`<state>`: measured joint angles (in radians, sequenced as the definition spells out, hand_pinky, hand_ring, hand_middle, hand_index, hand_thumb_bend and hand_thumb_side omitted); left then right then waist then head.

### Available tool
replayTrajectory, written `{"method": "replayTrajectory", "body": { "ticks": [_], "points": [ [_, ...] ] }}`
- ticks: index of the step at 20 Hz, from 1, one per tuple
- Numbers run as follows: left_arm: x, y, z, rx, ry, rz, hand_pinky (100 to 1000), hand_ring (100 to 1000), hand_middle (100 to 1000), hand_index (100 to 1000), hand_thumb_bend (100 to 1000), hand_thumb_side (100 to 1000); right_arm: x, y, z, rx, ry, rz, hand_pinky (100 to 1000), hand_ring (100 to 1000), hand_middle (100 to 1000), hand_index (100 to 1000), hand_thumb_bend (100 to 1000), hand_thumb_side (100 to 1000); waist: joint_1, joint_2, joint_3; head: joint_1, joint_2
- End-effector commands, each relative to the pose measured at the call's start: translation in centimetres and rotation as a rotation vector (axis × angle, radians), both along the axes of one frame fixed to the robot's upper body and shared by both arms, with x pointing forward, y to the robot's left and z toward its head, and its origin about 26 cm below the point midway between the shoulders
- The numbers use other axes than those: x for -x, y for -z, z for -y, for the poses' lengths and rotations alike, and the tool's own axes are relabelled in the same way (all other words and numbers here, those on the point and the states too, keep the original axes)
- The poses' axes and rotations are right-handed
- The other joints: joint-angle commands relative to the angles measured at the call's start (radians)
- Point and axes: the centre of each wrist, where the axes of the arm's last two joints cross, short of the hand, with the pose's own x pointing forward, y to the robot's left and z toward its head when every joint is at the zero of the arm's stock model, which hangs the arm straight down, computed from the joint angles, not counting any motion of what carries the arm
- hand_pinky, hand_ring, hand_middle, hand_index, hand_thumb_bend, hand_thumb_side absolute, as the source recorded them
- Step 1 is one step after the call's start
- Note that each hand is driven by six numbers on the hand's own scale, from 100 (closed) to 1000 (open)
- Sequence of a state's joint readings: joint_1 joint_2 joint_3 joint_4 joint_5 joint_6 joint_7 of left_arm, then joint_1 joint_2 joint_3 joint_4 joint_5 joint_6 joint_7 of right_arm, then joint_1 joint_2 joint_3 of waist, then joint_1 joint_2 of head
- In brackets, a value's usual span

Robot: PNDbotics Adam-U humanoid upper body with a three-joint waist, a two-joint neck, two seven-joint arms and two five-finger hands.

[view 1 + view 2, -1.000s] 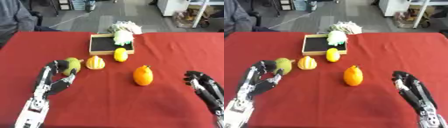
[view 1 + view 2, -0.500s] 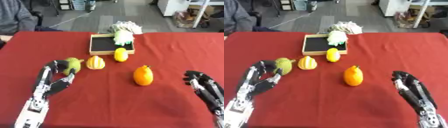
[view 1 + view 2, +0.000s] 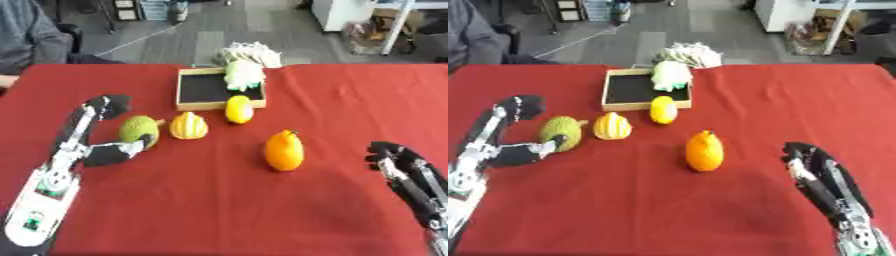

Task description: Pick up objects on the table and place them in the box.

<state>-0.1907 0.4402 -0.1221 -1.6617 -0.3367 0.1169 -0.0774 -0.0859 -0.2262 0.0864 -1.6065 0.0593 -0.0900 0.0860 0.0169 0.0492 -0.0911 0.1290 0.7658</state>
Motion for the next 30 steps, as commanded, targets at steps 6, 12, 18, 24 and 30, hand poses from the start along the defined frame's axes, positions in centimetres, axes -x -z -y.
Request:
{"method": "replayTrajectory", "body": {
  "ticks": [6, 12, 18, 24, 30],
  "points": [
    [-3.2, -1.2, -2.9, -0.430, -0.012, -0.206, 846, 788, 772, 875, 682, 100, -0.1, -0.6, 0.7, 0.030, -0.003, 0.014, 742, 736, 715, 777, 100, 517, 0.018, -0.027, -0.008, -0.003, 0.004],
    [-5.9, -3.5, -8.0, -0.731, -0.091, -0.280, 836, 778, 762, 865, 653, 100, -0.1, -0.4, 0.4, 0.019, -0.007, 0.012, 742, 736, 716, 777, 100, 517, 0.008, -0.028, -0.018, 0.001, 0.004],
    [-6.8, -1.9, -8.3, -0.730, -0.041, -0.345, 831, 752, 745, 852, 637, 100, -0.1, -0.4, 0.4, 0.016, -0.008, 0.011, 742, 736, 716, 777, 100, 516, 0.005, -0.028, -0.020, -0.002, 0.004],
    [-7.1, -1.9, -8.3, -0.636, 0.016, -0.361, 835, 752, 744, 853, 647, 100, -0.1, -0.4, 0.4, 0.015, -0.005, 0.010, 742, 736, 717, 777, 100, 516, 0.004, -0.028, -0.022, -0.003, 0.004],
    [-7.5, -2.2, -7.7, -0.578, 0.002, -0.319, 833, 749, 745, 856, 660, 100, 0.0, -0.3, 0.4, 0.015, -0.007, 0.008, 742, 736, 717, 777, 100, 514, 0.002, -0.028, -0.024, -0.003, 0.004]
  ]
}}
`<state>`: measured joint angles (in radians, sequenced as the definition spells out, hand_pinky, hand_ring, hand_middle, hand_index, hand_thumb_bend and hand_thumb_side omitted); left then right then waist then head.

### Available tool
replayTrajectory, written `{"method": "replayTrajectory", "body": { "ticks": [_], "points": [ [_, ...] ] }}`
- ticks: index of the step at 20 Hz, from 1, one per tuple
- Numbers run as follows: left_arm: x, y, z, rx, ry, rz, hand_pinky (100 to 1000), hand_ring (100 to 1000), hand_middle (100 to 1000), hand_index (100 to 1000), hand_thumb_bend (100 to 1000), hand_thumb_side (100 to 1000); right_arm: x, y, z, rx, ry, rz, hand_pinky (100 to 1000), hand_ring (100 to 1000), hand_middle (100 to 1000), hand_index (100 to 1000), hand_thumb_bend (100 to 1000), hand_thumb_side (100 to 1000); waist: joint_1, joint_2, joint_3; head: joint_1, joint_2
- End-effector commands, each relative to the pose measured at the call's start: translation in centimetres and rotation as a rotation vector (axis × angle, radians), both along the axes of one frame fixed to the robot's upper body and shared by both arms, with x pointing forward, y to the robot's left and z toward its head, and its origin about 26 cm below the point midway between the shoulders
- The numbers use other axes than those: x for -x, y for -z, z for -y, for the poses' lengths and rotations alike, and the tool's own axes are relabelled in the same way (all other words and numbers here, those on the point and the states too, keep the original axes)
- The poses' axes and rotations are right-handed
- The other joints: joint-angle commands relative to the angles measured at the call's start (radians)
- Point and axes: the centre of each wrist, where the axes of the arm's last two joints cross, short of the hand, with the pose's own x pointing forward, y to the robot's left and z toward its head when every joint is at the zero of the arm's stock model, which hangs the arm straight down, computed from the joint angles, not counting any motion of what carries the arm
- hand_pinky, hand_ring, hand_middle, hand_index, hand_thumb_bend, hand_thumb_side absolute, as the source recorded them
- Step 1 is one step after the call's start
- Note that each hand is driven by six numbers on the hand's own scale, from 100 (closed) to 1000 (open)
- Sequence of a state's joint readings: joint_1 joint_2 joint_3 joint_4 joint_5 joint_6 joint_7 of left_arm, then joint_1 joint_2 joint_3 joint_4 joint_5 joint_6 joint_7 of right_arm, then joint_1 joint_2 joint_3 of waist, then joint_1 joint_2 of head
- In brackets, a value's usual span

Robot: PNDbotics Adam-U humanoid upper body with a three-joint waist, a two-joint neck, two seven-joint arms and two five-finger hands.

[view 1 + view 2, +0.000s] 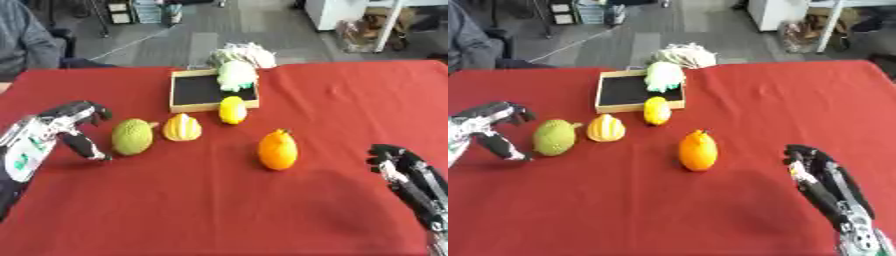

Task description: Pick up objects on the table and place them in the box.

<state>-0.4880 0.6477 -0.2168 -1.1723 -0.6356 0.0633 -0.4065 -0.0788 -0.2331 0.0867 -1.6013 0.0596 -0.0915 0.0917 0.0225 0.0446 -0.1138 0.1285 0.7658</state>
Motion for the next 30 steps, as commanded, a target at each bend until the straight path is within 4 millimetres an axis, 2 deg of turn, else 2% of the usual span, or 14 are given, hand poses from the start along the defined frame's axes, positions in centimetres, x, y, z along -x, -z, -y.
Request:
{"method": "replayTrajectory", "body": {
  "ticks": [1, 9, 12, 16, 20, 27, 30],
  "points": [
    [-0.6, -1.3, 0.1, 0.017, -0.006, 0.052, 833, 749, 745, 856, 662, 100, -0.2, -0.6, 0.1, 0.006, -0.005, 0.019, 742, 736, 717, 777, 100, 514, -0.004, -0.023, -0.002, -0.003, 0.004],
    [-1.4, 0.2, 1.5, 0.078, -0.018, 0.067, 803, 709, 693, 814, 620, 100, -0.2, -0.5, 0.0, 0.002, -0.009, 0.017, 743, 737, 718, 777, 100, 515, -0.009, -0.020, -0.008, 0.000, 0.004],
    [-1.6, 0.6, 1.9, 0.090, -0.031, 0.090, 741, 622, 596, 747, 582, 100, -0.2, -0.5, 0.0, 0.000, -0.011, 0.015, 743, 737, 719, 777, 100, 516, -0.009, -0.019, -0.010, 0.002, 0.004],
    [-1.9, 0.6, 2.3, 0.130, -0.058, 0.174, 673, 498, 459, 622, 477, 100, -0.2, -0.5, -0.1, -0.001, -0.011, 0.015, 743, 737, 719, 777, 100, 517, -0.009, -0.017, -0.013, 0.002, 0.004],
    [-1.9, -1.4, 2.7, 0.197, -0.080, 0.306, 652, 463, 416, 580, 455, 100, -0.2, -0.5, 0.0, 0.000, -0.010, 0.015, 743, 737, 719, 777, 100, 516, -0.008, -0.015, -0.016, 0.001, 0.004],
    [-3.4, -7.8, 4.1, 0.249, -0.079, 0.472, 656, 459, 409, 576, 462, 100, -0.3, -0.6, -0.2, -0.002, -0.022, 0.017, 743, 737, 720, 777, 100, 515, -0.012, -0.010, -0.028, 0.008, 0.004],
    [-4.1, -8.6, 4.2, 0.242, -0.097, 0.483, 656, 469, 423, 593, 476, 100, -0.4, -0.6, -0.4, -0.008, -0.025, 0.020, 743, 737, 720, 778, 100, 516, -0.016, -0.005, -0.045, 0.016, 0.004]
  ]
}}
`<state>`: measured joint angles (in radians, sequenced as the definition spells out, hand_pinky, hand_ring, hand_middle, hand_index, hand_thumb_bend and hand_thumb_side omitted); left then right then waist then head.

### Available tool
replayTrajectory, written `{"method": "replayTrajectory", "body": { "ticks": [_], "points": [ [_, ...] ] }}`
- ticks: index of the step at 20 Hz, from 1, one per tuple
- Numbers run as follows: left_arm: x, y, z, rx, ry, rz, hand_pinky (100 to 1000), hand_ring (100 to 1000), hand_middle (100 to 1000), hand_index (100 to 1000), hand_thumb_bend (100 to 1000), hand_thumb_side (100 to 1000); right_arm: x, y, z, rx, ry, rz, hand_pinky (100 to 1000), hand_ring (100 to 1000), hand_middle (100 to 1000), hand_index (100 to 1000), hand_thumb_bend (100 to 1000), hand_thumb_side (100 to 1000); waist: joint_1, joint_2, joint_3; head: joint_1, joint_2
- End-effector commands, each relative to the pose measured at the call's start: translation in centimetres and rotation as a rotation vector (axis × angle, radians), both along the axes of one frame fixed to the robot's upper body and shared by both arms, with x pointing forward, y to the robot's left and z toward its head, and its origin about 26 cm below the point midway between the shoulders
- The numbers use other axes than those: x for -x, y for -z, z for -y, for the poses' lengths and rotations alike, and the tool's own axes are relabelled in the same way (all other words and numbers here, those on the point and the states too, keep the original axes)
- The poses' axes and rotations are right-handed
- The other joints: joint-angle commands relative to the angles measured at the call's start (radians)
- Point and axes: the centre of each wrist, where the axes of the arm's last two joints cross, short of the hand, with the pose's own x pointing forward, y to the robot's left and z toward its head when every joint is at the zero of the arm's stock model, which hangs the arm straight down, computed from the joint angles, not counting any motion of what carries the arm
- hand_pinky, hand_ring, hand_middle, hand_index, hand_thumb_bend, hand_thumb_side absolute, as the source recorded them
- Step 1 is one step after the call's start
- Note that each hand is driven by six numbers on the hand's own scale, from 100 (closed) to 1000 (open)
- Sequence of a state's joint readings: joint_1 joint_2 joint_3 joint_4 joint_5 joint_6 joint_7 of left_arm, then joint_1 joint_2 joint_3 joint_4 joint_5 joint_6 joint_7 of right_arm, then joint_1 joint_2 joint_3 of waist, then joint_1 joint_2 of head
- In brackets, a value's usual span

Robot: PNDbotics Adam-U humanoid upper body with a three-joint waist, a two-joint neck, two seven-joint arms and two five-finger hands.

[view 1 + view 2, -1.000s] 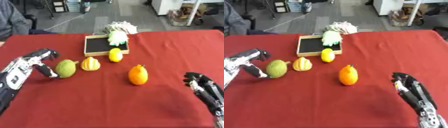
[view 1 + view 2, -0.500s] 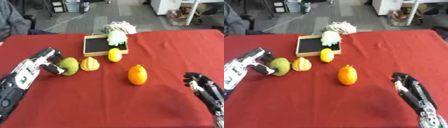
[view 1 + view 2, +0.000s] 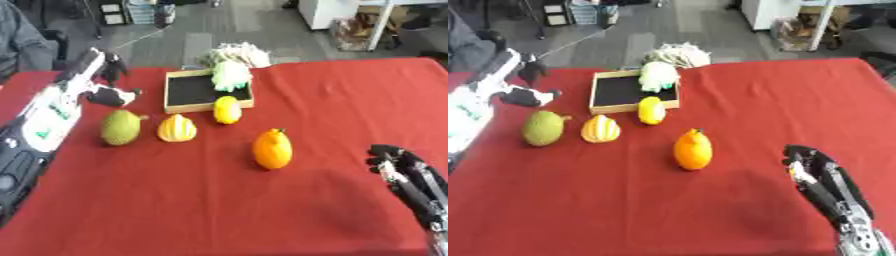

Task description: Pick up objects on the table and place them in the box.

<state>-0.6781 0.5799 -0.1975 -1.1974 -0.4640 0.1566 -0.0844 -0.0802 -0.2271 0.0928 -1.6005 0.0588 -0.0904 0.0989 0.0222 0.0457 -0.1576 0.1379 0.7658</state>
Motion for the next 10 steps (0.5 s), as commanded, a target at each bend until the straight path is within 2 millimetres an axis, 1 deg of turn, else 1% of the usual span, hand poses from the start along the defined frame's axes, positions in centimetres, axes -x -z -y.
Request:
{"method": "replayTrajectory", "body": {
  "ticks": [1, 2, 4, 5, 7, 10],
  "points": [
    [-0.4, -1.7, -0.9, -0.027, -0.027, 0.023, 680, 502, 463, 635, 503, 100, -0.4, -0.7, -0.1, -0.004, -0.011, 0.025, 743, 737, 720, 777, 100, 515, -0.015, -0.005, -0.004, 0.006, 0.004],
    [-0.3, -1.5, -1.0, -0.053, -0.015, -0.006, 707, 541, 507, 678, 527, 100, -0.4, -0.8, 0.0, -0.002, -0.009, 0.026, 743, 738, 721, 777, 100, 514, -0.014, -0.004, -0.005, 0.005, 0.004],
    [-0.2, -1.2, -1.6, -0.119, 0.013, -0.082, 732, 583, 557, 720, 546, 100, -0.5, -0.8, 0.1, 0.000, -0.007, 0.027, 743, 738, 721, 777, 100, 515, -0.011, -0.002, -0.004, 0.002, 0.004],
    [-0.1, -0.9, -1.9, -0.148, 0.028, -0.129, 769, 646, 635, 784, 571, 100, -0.5, -0.8, 0.1, 0.000, -0.007, 0.028, 743, 738, 721, 777, 100, 516, -0.010, -0.002, -0.003, 0.001, 0.004],
    [0.0, -0.6, -2.7, -0.211, 0.061, -0.224, 791, 688, 684, 816, 598, 100, -0.5, -0.8, 0.0, 0.000, -0.011, 0.027, 744, 738, 721, 777, 100, 516, -0.009, -0.003, -0.001, -0.002, 0.004],
    [0.2, -0.5, -3.9, -0.287, 0.078, -0.319, 809, 724, 724, 840, 640, 100, -0.5, -0.8, 0.1, 0.001, -0.008, 0.026, 744, 738, 722, 777, 100, 513, -0.010, -0.005, 0.005, -0.005, 0.004]
  ]
}}
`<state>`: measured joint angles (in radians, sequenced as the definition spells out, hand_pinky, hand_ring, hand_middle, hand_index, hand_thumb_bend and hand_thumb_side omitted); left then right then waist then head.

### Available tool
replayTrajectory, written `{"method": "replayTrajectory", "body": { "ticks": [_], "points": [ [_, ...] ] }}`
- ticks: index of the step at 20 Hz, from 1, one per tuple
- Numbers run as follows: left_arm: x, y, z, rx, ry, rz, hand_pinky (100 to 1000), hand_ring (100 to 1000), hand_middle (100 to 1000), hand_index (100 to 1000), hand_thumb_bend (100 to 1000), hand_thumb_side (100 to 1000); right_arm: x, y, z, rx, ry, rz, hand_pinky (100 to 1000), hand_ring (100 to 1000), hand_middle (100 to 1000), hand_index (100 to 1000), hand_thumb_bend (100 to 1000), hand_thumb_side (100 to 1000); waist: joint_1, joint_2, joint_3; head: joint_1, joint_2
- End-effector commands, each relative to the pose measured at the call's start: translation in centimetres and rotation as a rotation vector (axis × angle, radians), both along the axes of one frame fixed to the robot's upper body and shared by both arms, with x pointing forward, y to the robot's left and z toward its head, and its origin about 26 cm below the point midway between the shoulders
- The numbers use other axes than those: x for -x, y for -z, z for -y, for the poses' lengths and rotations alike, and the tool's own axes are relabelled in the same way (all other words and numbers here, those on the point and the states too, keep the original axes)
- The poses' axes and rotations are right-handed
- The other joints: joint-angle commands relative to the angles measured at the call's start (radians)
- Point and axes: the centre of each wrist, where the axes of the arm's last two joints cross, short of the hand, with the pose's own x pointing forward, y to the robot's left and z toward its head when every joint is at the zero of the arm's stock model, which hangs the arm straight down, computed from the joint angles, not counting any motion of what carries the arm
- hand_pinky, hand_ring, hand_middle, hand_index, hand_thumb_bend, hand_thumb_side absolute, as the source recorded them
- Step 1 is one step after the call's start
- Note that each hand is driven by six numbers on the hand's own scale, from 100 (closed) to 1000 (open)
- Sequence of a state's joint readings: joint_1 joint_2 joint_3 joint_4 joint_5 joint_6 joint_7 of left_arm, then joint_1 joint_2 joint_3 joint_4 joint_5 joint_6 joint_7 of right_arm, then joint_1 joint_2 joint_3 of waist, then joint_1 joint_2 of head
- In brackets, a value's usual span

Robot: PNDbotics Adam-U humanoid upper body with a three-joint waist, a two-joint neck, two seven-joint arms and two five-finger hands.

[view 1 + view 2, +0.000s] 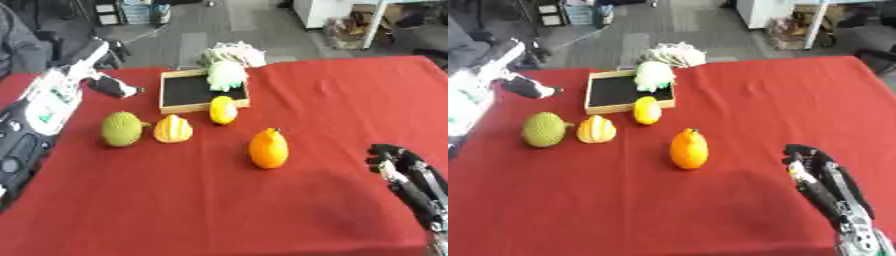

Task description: Pick up objects on the table and place them in the box.

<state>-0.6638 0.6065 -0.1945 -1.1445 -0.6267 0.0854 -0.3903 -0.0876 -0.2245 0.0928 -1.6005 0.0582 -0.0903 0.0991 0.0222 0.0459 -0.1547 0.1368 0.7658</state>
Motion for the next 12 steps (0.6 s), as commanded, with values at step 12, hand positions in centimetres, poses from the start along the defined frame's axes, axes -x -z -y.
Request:
{"method": "replayTrajectory", "body": {
  "ticks": [12],
  "points": [
    [0.0, 4.0, -2.5, -0.140, -0.035, -0.206, 803, 728, 730, 831, 642, 100, -0.2, -0.5, 0.2, 0.001, -0.007, 0.016, 744, 739, 723, 778, 100, 511, -0.021, -0.002, 0.004, -0.004, 0.004]
  ]
}}
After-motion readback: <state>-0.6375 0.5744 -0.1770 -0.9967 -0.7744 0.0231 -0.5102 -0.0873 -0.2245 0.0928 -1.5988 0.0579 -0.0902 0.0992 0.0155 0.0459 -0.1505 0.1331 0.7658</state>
